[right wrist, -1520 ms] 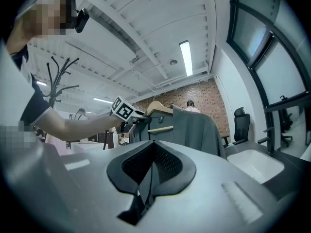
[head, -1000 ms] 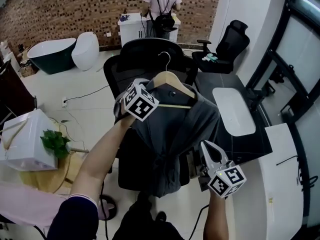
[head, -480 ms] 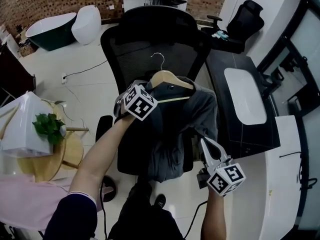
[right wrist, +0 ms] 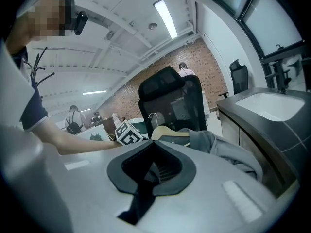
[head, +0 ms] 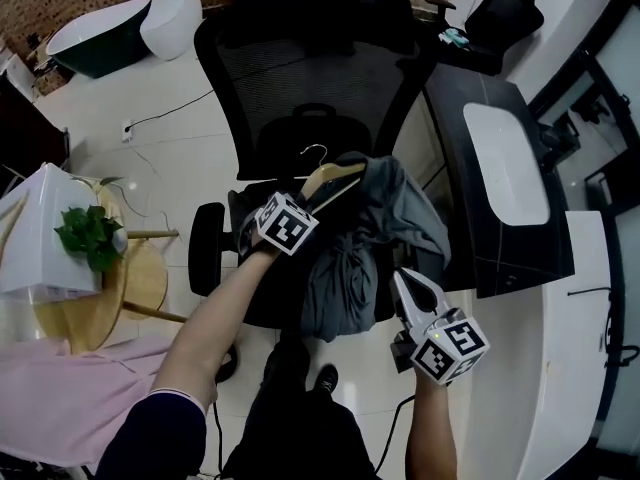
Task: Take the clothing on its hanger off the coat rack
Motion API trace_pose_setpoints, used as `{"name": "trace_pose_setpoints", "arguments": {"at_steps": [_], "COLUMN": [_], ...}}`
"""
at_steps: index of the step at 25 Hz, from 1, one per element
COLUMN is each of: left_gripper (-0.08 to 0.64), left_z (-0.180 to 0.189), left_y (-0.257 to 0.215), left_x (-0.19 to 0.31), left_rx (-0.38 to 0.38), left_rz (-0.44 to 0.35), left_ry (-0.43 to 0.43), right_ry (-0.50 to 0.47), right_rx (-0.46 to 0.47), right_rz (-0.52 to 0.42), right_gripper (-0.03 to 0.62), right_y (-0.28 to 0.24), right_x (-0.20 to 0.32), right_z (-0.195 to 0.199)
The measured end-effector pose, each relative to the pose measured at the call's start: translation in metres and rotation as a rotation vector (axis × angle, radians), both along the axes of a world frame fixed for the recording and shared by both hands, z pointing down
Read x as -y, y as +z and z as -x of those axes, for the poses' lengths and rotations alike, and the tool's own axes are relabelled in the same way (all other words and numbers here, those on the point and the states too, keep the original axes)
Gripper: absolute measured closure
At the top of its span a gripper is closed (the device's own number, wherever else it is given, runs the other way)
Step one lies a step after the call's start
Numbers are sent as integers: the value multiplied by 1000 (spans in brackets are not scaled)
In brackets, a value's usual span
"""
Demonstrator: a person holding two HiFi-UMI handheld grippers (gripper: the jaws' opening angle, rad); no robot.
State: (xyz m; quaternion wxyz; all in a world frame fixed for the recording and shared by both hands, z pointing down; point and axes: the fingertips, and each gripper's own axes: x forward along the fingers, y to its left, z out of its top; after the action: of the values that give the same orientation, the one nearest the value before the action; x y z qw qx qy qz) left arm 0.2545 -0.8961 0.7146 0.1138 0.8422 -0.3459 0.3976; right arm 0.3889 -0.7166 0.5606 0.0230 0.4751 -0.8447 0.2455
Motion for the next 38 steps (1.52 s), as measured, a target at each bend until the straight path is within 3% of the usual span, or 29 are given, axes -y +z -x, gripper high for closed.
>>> {"name": "trace_pose_setpoints", "arguments": {"at_steps": [4, 12, 17, 22, 23, 24, 27, 33, 38], "left_gripper": [511, 488, 434, 441, 472, 548, 548, 548, 548], "left_z": [4, 8, 26, 22, 20, 17, 10, 1, -6], "left_y": [50, 93, 90, 34, 19, 2, -50, -170, -238], "left_x": [-23, -51, -69, -102, -110, -119, -149, -197, -220], "left_rx": [-12, -1, 19, -123, -159, -189, -275, -541, -638], "left_rz": [102, 178, 185, 128, 109, 91, 40, -80, -202], "left_ry": [-22, -32, -110, -153, -149, -137, -90, -75, -59], "right_ry": [-5, -2, -41, -74, -80, -86, -114, -174, -190], "right_rx": [-8, -24, -51, -71, -80, -85, -91, -84, -69], "right_rz": [29, 73, 102, 74, 64, 51, -4, -146, -258], "right_gripper": [592, 592, 592, 592, 592, 592, 592, 592, 592], "right_y": [15, 36, 50, 38, 32, 25, -1, -64, -110], "right_x": [-8, -18, -17, -20, -20, -20, -25, -41, -50], "right_z": [2, -3, -2, 1, 1, 2, 11, 39, 51]}}
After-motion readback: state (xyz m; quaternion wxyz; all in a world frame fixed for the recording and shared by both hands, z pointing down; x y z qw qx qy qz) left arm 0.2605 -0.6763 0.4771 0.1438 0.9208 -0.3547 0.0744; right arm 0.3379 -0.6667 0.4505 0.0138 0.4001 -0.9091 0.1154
